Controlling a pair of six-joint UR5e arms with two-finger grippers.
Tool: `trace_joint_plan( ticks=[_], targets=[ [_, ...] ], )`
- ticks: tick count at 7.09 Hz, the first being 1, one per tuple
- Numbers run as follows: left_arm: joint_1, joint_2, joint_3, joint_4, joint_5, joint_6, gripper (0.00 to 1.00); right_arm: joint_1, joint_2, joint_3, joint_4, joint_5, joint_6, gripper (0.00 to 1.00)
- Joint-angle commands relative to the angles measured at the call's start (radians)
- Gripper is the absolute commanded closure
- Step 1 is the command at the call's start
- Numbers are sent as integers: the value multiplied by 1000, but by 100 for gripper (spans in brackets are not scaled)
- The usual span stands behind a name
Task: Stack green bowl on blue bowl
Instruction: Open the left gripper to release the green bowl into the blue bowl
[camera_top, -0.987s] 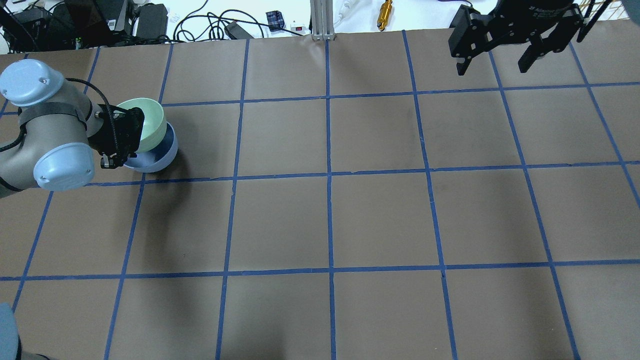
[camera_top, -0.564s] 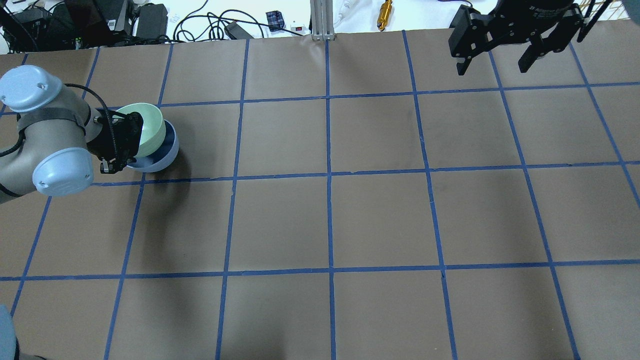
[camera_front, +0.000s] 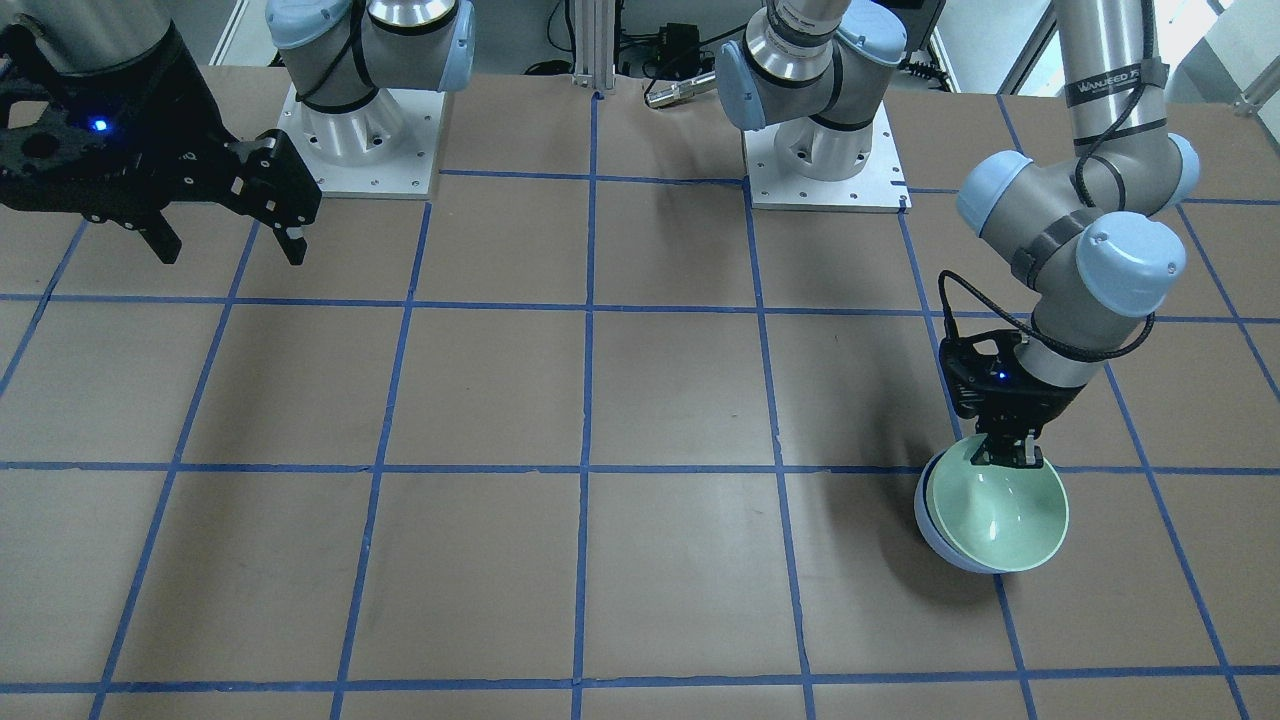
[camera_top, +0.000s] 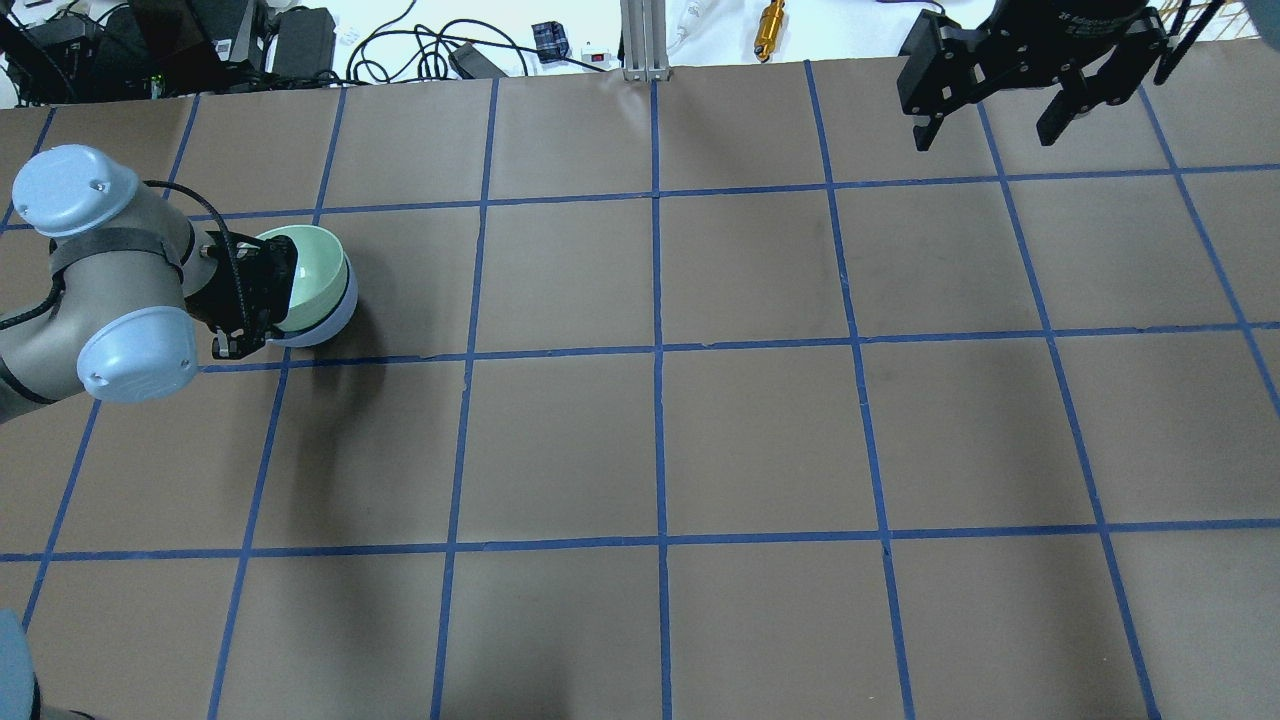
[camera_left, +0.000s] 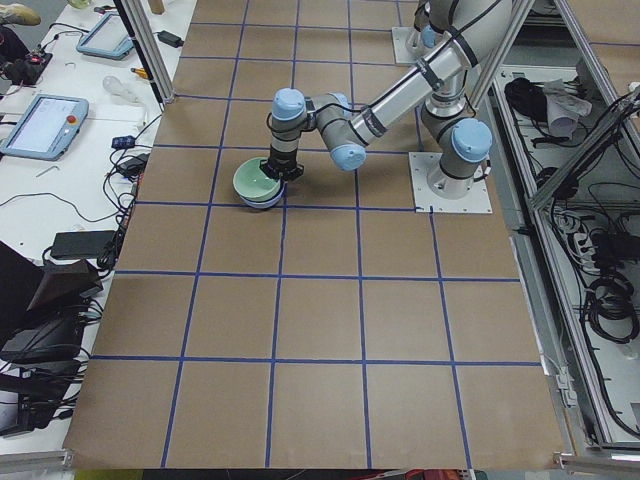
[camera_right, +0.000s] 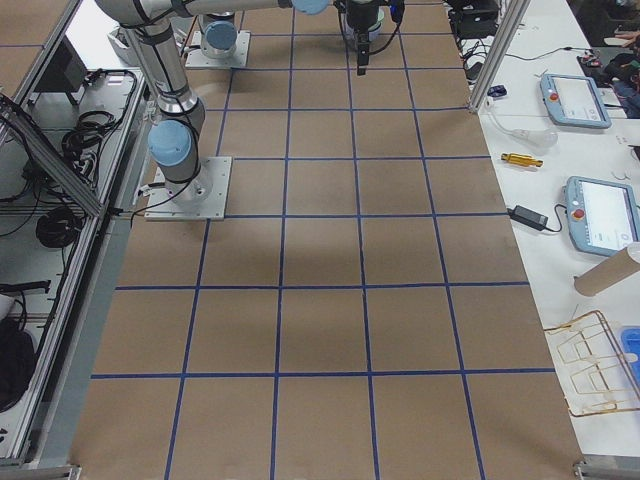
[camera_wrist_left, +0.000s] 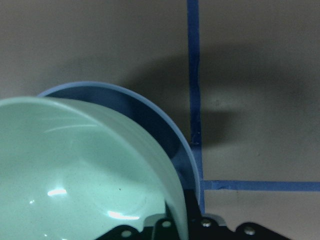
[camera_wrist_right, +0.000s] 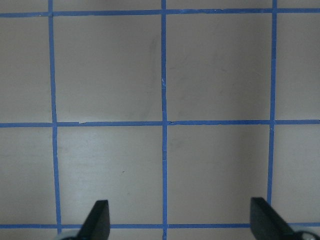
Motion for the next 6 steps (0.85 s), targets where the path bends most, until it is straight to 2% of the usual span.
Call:
trace_joint_plan(
  ticks=[1,2,3,5,6],
  targets=[
    [2,20,41,-15,4,-43,0,0,0,0,0,1,0,0],
    [0,40,82,-88,1,-54,0,0,0,0,0,1,0,0],
    [-3,73,152,-230,-2,-127,0,0,-1,0,0,0,0,0],
    [-12,142,307,-523,-74,-391,0,0,0,0,0,0,0,0],
    [-24,190,349,-604,-92,-548,0,0,-1,0,0,0,0,0]
  ],
)
